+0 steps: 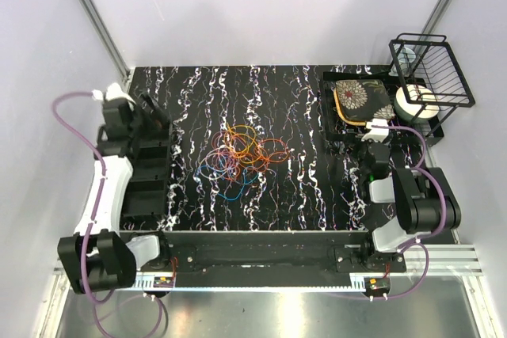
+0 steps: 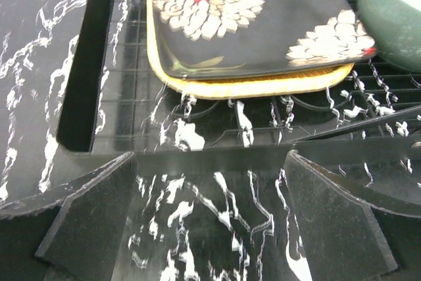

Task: Untangle the cables

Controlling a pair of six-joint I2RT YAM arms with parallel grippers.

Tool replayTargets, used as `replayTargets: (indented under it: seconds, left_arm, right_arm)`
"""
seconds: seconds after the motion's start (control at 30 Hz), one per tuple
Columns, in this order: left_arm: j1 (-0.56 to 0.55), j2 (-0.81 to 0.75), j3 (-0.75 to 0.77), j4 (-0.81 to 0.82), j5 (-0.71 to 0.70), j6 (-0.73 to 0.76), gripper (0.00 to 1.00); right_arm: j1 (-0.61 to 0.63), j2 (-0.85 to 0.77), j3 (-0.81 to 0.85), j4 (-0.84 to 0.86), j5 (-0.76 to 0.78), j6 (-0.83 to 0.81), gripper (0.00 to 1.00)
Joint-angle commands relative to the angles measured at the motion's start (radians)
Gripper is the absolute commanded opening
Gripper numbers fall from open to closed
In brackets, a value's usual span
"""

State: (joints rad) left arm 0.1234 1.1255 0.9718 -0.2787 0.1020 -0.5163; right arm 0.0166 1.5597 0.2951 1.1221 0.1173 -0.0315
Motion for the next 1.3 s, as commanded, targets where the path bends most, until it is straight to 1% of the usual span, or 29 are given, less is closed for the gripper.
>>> replayTargets:
  seconds: [0.0,0.03,0.07,0.1,0.13,0.17,0.23,0.3,0.33,0.37,0.4,0.43,0.47,0.53,0.6,0.63,0.67,0.7,0.73,0.77,0.8,0.87,0.9,0.93,0.97,1.0,1.07,1.13,1.27]
  left_arm:
    - [-0.051,-0.166,-0.090,-0.215,0.041,-0.056,0.99]
    - [-0.050,-0.215,-0.078,-0.237,0.062,-0.044,0.99]
    - [-0.051,-0.234,-0.064,-0.301,0.074,-0.013,0.99]
    - [-0.053,-0.248,-0.047,-0.335,0.082,-0.001,0.99]
    - [-0.054,-0.277,-0.015,-0.368,0.085,0.013,0.99]
    - [-0.059,-0.294,0.001,-0.428,0.079,0.053,0.99]
    - [-0.062,-0.355,0.031,-0.480,0.038,0.079,0.99]
    - [-0.064,-0.397,0.022,-0.504,0.030,0.116,0.99]
    - [-0.065,-0.430,0.013,-0.505,0.019,0.136,0.99]
    - [-0.088,-0.446,-0.002,-0.504,-0.016,0.124,0.99]
    - [-0.100,-0.455,-0.034,-0.499,-0.040,0.121,0.99]
    - [-0.106,-0.466,-0.047,-0.490,-0.033,0.107,0.99]
    - [-0.110,-0.466,-0.064,-0.469,-0.024,0.090,0.99]
    - [-0.116,-0.458,-0.122,-0.438,0.040,0.047,0.99]
    - [-0.171,-0.455,-0.166,-0.389,0.035,0.015,0.99]
    - [-0.200,-0.455,-0.171,-0.378,0.007,-0.004,0.98]
    - [-0.264,-0.454,-0.173,-0.366,-0.024,-0.011,0.98]
    - [-0.296,-0.443,-0.170,-0.360,-0.074,-0.017,0.96]
    - [-0.327,-0.432,-0.163,-0.358,-0.096,-0.030,0.93]
    - [-0.388,-0.417,-0.157,-0.352,-0.100,-0.039,0.91]
    - [-0.419,-0.380,-0.150,-0.349,-0.152,-0.051,0.88]
    - [-0.514,-0.339,-0.147,-0.337,-0.192,-0.096,0.84]
    - [-0.548,-0.298,-0.150,-0.330,-0.238,-0.112,0.83]
    - [-0.582,-0.277,-0.150,-0.320,-0.263,-0.135,0.80]
    - [-0.647,-0.258,-0.153,-0.297,-0.289,-0.148,0.79]
    - [-0.675,-0.216,-0.151,-0.289,-0.344,-0.160,0.78]
    - [-0.729,-0.175,-0.151,-0.266,-0.381,-0.185,0.74]
    - [-0.745,-0.113,-0.148,-0.257,-0.423,-0.215,0.71]
    - [-0.751,-0.040,-0.156,-0.220,-0.467,-0.264,0.61]
  right_arm:
    - [0.009,-0.203,0.111,-0.257,-0.082,-0.034,1.00]
    - [0.067,-0.242,0.169,-0.378,-0.077,-0.047,1.00]
    - [0.095,-0.300,0.223,-0.548,-0.012,-0.003,1.00]
    - [0.117,-0.325,0.316,-0.623,-0.033,0.034,1.00]
    - [0.141,-0.349,0.359,-0.695,-0.068,0.165,1.00]
    - [0.151,-0.387,0.395,-0.797,-0.182,0.223,1.00]
    - [0.151,-0.397,0.395,-0.736,-0.400,0.345,1.00]
    - [0.141,-0.368,0.349,-0.670,-0.436,0.556,1.00]
    - [0.140,-0.340,0.355,-0.636,-0.570,0.580,1.00]
    - [0.140,-0.251,0.431,-0.628,-0.652,0.591,1.00]
    - [0.140,-0.196,0.496,-0.681,-0.723,0.614,1.00]
    - [0.144,-0.150,0.556,-0.761,-0.746,0.611,1.00]
    - [0.170,-0.109,0.600,-0.831,-0.725,0.602,1.00]
    - [0.189,-0.112,0.601,-0.834,-0.629,0.564,1.00]
    - [0.195,-0.102,0.640,-0.875,-0.620,0.562,1.00]
    - [0.194,-0.075,0.662,-0.906,-0.607,0.564,1.00]
    - [0.195,-0.061,0.686,-0.932,-0.610,0.564,1.00]
    - [0.203,-0.052,0.691,-0.930,-0.608,0.553,1.00]
    - [0.207,-0.046,0.691,-0.936,-0.560,0.547,1.00]
    - [0.215,-0.040,0.688,-0.947,-0.532,0.541,1.00]
    - [0.224,-0.035,0.684,-0.949,-0.512,0.530,1.00]
    - [0.232,-0.032,0.659,-0.938,-0.464,0.533,1.00]
    - [0.230,-0.032,0.653,-0.930,-0.459,0.539,1.00]
    - [0.232,-0.027,0.647,-0.926,-0.449,0.541,1.00]
    - [0.232,-0.029,0.633,-0.918,-0.441,0.542,0.99]
    - [0.232,-0.029,0.625,-0.910,-0.438,0.547,0.99]
    - [0.232,-0.029,0.602,-0.885,-0.439,0.548,0.99]
    - [0.230,-0.018,0.592,-0.869,-0.450,0.551,0.99]
    - [0.232,0.005,0.592,-0.867,-0.456,0.551,0.98]
